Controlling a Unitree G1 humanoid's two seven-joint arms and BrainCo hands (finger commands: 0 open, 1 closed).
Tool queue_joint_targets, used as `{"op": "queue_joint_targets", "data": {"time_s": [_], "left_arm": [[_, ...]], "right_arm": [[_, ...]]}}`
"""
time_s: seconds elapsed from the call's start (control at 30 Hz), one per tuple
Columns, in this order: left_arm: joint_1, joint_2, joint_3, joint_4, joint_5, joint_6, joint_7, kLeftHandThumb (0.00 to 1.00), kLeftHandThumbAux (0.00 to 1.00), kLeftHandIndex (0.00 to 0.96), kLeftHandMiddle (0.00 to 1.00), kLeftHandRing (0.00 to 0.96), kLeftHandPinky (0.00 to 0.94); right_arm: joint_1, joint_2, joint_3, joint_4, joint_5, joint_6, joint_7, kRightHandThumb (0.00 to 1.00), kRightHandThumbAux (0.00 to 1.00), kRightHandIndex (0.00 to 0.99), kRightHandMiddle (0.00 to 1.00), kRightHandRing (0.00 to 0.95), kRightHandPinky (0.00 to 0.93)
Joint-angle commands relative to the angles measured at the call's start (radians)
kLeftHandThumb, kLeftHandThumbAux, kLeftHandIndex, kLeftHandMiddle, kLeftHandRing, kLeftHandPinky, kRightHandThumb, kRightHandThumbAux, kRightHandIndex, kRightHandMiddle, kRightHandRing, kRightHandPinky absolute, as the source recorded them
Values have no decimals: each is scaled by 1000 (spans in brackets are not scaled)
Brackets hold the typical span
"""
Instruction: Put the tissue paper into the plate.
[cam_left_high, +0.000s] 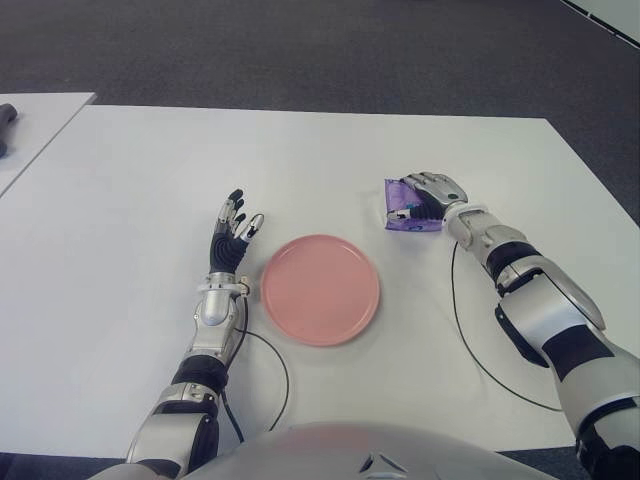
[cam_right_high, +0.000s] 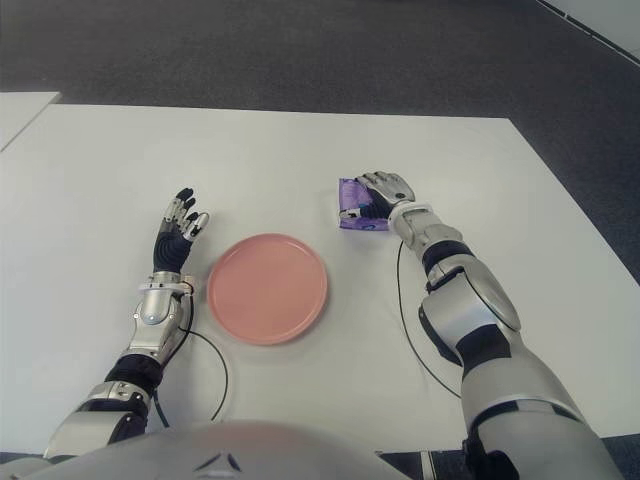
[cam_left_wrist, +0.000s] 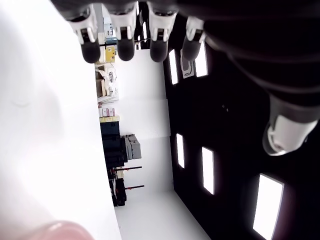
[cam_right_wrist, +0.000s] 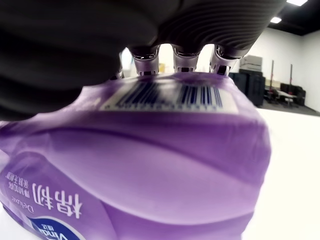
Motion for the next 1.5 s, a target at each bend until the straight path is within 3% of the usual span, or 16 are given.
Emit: {"op": "queue_joint_targets", "data": {"time_s": [0.03, 0.1, 0.17, 0.23, 0.33, 0.47, 0.57, 0.73, 0.9, 1.23, 1.5], "left_arm": [[24, 3, -2, 7, 12, 24, 10, 0, 497, 0, 0, 0, 0], [23, 3, -1, 8, 14, 23, 11, 0, 496, 0, 0, 0, 0], [22, 2, 0, 11, 11, 20, 7, 0, 494, 0, 0, 0, 0], [22, 1, 1, 11, 10, 19, 6, 0, 493, 0, 0, 0, 0], [23, -1, 1, 13, 4, 16, 1, 0, 496, 0, 0, 0, 0], [26, -2, 1, 10, 4, 17, 0, 0, 499, 0, 0, 0, 0], [30, -1, -3, 0, 14, 24, 7, 0, 496, 0, 0, 0, 0], [33, -1, -5, -6, 20, 28, 11, 0, 488, 0, 0, 0, 0], [32, -3, -4, -6, 22, 32, 13, 0, 478, 0, 0, 0, 0], [29, -8, 0, 3, 9, 11, 0, 0, 494, 0, 0, 0, 0], [32, -4, -6, 1, 16, 14, 1, 0, 507, 0, 0, 0, 0]], "right_arm": [[79, 28, -35, 23, 31, -23, 40, 242, 324, 0, 0, 0, 0], [75, 30, -68, 21, 65, -33, 62, 252, 331, 0, 0, 0, 0], [55, 32, -140, 19, 142, -49, 152, 254, 339, 0, 0, 0, 0], [48, 32, -170, 17, 172, -56, 192, 254, 344, 0, 0, 0, 0], [53, 49, -278, 19, 284, -13, 328, 254, 350, 0, 0, 0, 0], [49, 59, -378, 17, 387, 41, 442, 262, 360, 0, 0, 0, 0], [39, 67, -508, 13, 519, 81, 575, 269, 376, 0, 0, 0, 0], [40, 80, -639, 5, 647, 107, 696, 269, 418, 0, 0, 0, 0], [37, 94, -759, -3, 760, 138, 789, 211, 537, 0, 0, 0, 0], [31, 100, -843, -9, 808, 184, 812, 135, 615, 0, 0, 0, 0], [26, 97, -863, -11, 805, 193, 819, 129, 627, 0, 0, 0, 0]]}}
